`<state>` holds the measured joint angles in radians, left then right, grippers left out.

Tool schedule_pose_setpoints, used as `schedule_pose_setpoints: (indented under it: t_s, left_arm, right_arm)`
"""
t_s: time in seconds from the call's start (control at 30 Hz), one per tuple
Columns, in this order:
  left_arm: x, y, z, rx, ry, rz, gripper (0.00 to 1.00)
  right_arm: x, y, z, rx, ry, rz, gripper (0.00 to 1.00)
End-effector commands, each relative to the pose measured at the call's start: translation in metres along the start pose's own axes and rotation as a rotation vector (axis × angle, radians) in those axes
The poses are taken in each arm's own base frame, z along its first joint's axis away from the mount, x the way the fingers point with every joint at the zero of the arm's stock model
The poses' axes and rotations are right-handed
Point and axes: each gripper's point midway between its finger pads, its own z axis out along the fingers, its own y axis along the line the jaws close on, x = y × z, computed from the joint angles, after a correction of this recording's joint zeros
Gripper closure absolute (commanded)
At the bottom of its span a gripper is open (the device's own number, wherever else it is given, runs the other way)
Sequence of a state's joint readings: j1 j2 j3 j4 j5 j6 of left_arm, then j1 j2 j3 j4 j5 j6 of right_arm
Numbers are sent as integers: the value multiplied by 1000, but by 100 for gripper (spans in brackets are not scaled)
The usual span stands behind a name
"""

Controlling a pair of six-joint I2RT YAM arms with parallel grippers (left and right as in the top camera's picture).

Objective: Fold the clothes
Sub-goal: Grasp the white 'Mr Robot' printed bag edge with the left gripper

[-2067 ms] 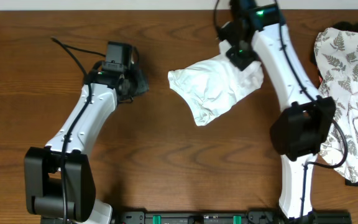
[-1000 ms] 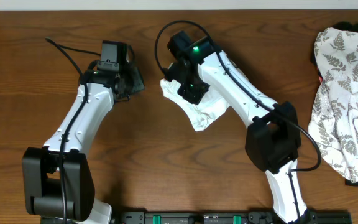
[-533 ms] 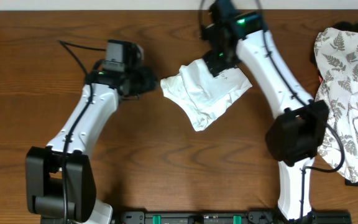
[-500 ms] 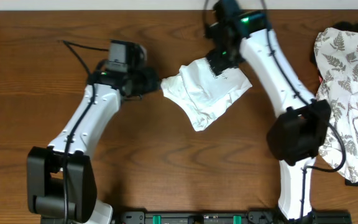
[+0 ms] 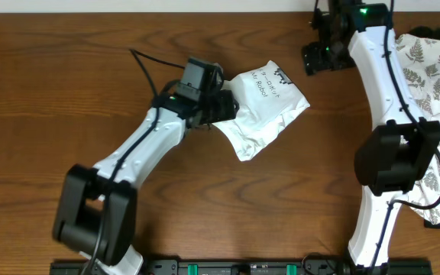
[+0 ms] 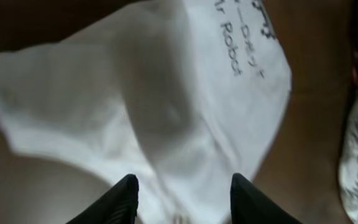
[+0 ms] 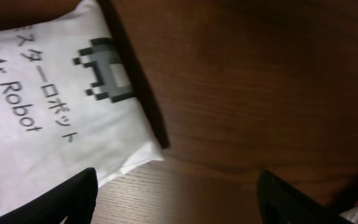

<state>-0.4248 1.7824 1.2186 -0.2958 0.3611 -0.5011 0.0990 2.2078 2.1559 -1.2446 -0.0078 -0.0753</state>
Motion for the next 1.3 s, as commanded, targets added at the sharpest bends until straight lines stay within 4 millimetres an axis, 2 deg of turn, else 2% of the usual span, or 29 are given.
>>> schedule_pose_setpoints:
  t_s: [0.0,0.07,0.4,0.57,0.6,0.63,0.7,0.73,0.93,1.0,1.17,1.27]
  left_arm:
    - [-9,5,16,-23,-32,-11,49]
    - [-12,6,23,-17,-42,-8,45]
    - [-18,10,45,-2,-67,1,44]
    - [-14,15,52,-12,-52,-4,45]
    - [-14,16,52,-12,-51,-5,53]
    - [-13,16,52,-11,-50,-5,65]
    - [-13,13,51,1,-47,-4,88]
    - [-13,10,49,12,-43,-3,94]
    - [-16,0,35,33,-55,1,94]
    - [-16,0,35,33,-55,0,94]
    - [-11,2,35,28,-33,-17,94]
    - [-9,-2,35,50,-20,-16,94]
  right_arm:
    - [4,-7,-3,4,2,33,21]
    - [4,-10,-3,5,4,40,21]
    - [4,-12,-3,6,3,43,21]
    - [5,-12,-3,6,7,43,21]
    - [5,-12,-3,6,7,42,21]
    - [6,-11,-3,5,10,42,23]
    - [7,-11,-2,2,16,42,30]
    - [9,-8,-3,-12,24,40,39]
    - [16,25,-5,-181,44,-23,80]
    - [17,39,-7,-242,45,-56,84]
    - [21,59,1,-279,51,-133,86]
    - [23,67,11,-284,53,-160,99]
